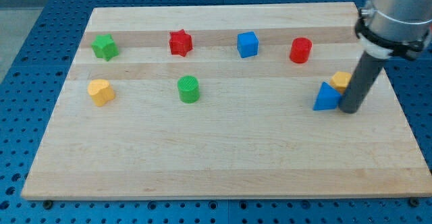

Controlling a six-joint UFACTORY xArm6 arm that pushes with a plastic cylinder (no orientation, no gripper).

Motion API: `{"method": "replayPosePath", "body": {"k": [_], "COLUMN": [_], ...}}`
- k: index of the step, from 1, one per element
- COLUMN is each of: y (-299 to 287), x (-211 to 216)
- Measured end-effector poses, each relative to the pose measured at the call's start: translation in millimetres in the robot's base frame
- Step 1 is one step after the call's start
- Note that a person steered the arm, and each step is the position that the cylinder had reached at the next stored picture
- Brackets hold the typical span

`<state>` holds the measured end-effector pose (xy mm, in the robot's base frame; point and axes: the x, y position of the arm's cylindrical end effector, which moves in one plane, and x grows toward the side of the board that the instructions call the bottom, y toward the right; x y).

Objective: Push the triangle into the cube

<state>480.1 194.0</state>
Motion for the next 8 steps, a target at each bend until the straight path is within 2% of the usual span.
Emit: {"method": "replayPosePath", "body": {"k": [2, 3, 4, 6, 8], "y": [-46, -51, -51, -63, -111], "x": [0, -22, -77, -87, -78]}}
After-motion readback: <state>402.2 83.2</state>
